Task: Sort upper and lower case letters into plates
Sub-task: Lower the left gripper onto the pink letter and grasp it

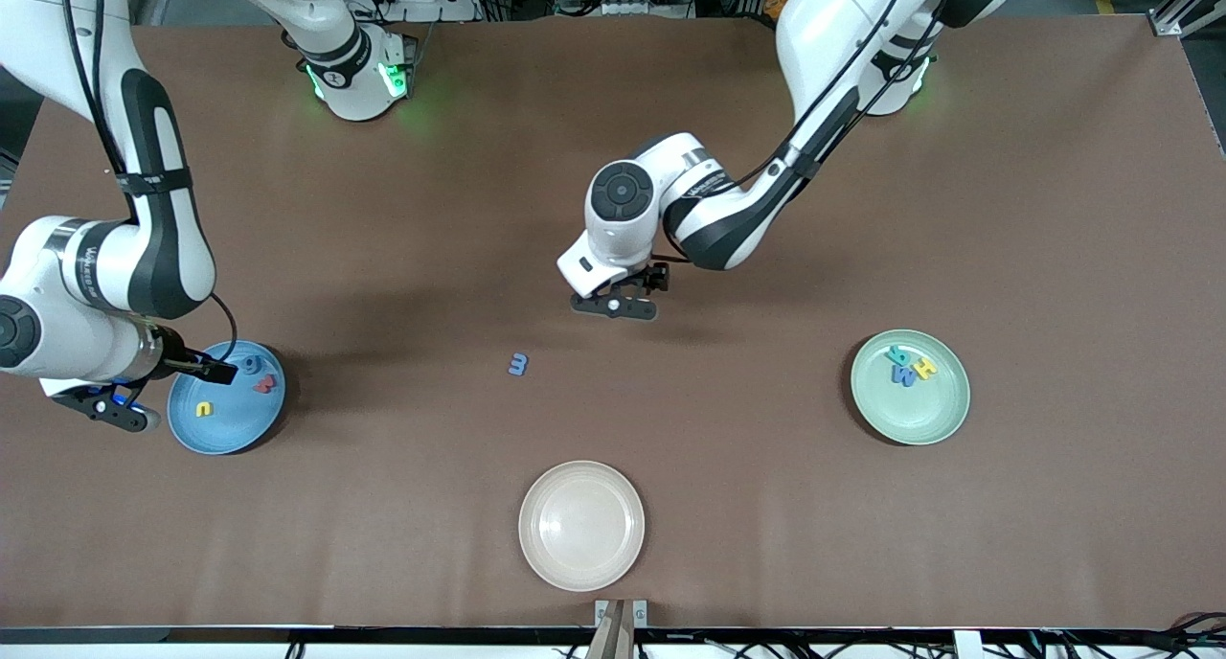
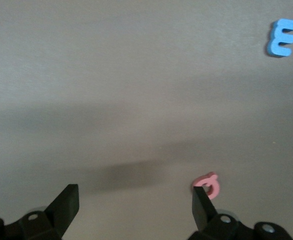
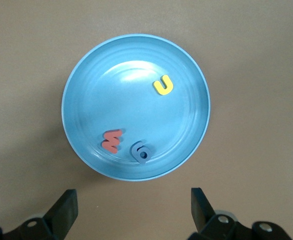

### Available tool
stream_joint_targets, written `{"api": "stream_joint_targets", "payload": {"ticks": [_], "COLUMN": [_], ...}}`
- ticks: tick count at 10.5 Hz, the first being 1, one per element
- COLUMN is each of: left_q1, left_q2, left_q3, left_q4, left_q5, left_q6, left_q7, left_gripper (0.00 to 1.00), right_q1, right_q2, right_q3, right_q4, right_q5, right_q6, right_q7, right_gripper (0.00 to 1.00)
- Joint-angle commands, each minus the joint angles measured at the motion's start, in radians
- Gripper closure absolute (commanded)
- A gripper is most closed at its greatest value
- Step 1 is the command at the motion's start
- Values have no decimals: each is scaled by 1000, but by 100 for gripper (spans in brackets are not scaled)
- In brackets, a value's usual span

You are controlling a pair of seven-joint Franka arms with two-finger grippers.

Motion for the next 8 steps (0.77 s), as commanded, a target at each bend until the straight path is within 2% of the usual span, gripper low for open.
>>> {"api": "stream_joint_targets", "payload": {"ticks": [1, 4, 6, 8], "left_q1": [-59, -84, -186, -211], "left_q2": [26, 58, 60, 81], "left_q3": [15, 27, 135, 148], "left_q4": [35, 38, 38, 46], "left_q5": [-7, -7, -10, -12], "left_q6": [43, 84, 87, 87], "left_q7": [-41, -41, -41, -43], "left_gripper": [0, 0, 0, 0], "right_q1": [-5, -5, -5, -5], "right_q2": [7, 7, 7, 7], "right_q3": [5, 4, 5, 5], "right_q4": [22, 22, 21, 21], "right_q5": [-1, 0, 0, 0], "right_q6": [-9, -9, -9, -9], "right_q7": [-3, -3, -3, -3], "right_gripper": [0, 0, 0, 0]}}
